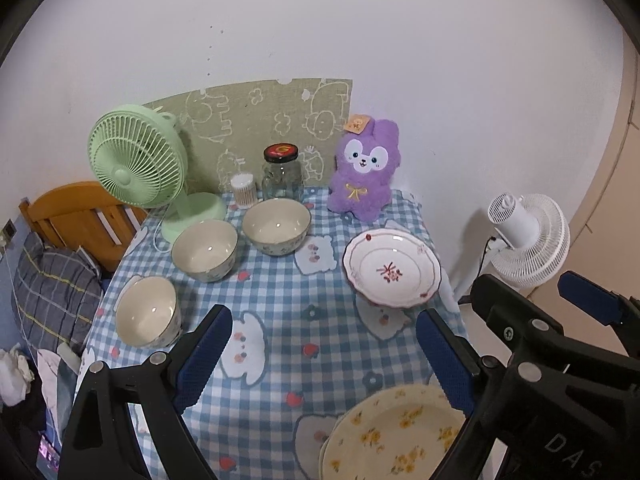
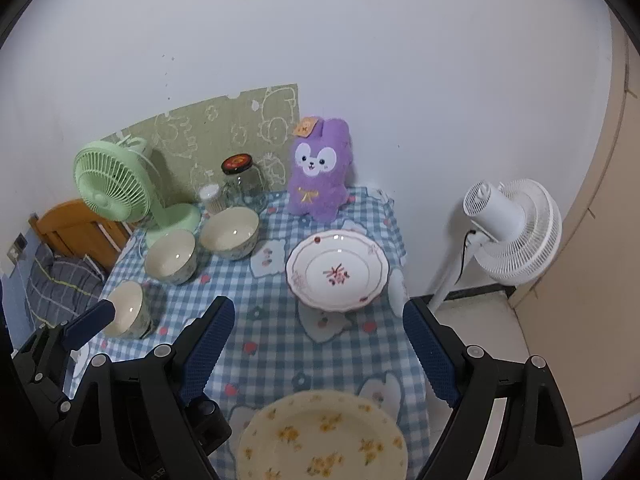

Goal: Organize plates and bowls
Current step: 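Move both grippers to the red-patterned white plate beside the purple plush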

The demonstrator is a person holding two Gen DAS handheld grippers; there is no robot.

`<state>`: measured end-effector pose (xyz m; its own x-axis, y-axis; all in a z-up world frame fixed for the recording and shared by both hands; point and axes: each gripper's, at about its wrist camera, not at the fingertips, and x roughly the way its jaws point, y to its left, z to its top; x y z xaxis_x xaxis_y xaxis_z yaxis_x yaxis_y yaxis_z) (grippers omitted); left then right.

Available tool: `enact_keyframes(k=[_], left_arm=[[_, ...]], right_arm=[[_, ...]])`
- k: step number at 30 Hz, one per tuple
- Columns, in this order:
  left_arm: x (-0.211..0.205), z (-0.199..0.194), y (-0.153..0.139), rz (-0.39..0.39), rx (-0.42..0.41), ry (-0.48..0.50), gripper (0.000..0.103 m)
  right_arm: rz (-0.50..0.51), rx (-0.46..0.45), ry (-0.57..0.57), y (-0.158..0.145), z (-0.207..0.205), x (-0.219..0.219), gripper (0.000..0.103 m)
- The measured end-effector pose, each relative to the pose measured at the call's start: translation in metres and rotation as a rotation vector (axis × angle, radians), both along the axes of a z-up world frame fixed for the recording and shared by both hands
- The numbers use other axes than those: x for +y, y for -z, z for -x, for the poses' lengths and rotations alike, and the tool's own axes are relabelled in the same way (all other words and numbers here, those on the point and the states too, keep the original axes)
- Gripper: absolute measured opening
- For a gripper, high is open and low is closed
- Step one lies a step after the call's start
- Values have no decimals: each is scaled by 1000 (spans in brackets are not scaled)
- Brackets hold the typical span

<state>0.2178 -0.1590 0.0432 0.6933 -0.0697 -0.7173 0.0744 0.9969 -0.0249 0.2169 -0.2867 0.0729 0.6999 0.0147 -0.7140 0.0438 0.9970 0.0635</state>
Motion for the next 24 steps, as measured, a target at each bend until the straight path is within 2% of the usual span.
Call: enact_keyframes(k=[10, 14, 18, 21, 24], left_arm=[[-31, -41, 2, -18, -14, -10, 91], [-42, -58, 10, -27, -2, -14, 90], [-52, -75, 20, -35, 15, -25, 84], [-61, -85, 27, -67, -11, -26, 83], [-66, -97, 33, -67, -11, -24, 83]], right_arm=[[6, 11, -24, 10, -48, -29, 88], [-1, 26, -32, 20, -65, -39, 88], [-2, 35, -28, 32, -83, -49, 88], [-5, 28, -29, 40, -94, -55, 88], [0, 34, -35, 49, -106, -60, 88]])
